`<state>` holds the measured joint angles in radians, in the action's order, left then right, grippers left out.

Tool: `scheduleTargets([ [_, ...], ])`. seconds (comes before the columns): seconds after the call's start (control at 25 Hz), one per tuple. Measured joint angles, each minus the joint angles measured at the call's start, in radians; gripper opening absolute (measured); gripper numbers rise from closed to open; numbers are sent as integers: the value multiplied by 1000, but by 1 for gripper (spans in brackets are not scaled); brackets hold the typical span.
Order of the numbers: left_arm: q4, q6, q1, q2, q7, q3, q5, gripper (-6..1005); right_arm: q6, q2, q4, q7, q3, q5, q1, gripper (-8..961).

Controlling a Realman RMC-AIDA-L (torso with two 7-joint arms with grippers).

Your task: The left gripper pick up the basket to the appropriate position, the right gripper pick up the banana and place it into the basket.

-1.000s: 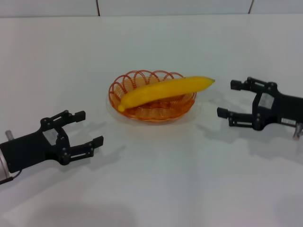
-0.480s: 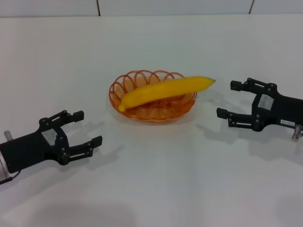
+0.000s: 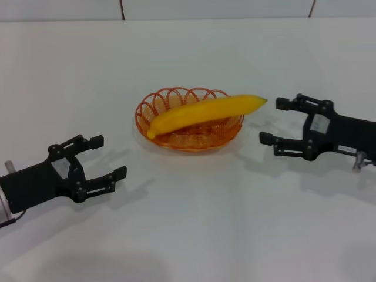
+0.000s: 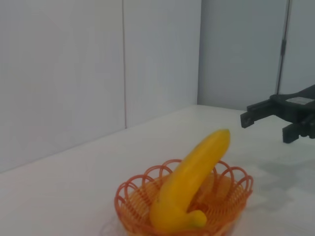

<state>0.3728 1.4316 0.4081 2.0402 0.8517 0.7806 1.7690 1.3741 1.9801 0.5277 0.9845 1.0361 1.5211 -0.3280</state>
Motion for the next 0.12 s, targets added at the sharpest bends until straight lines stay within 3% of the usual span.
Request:
scheduleTargets([
  [0.12, -1, -5, 0, 1, 0, -10, 0, 872, 0, 1, -21, 0, 2, 3, -18, 880],
])
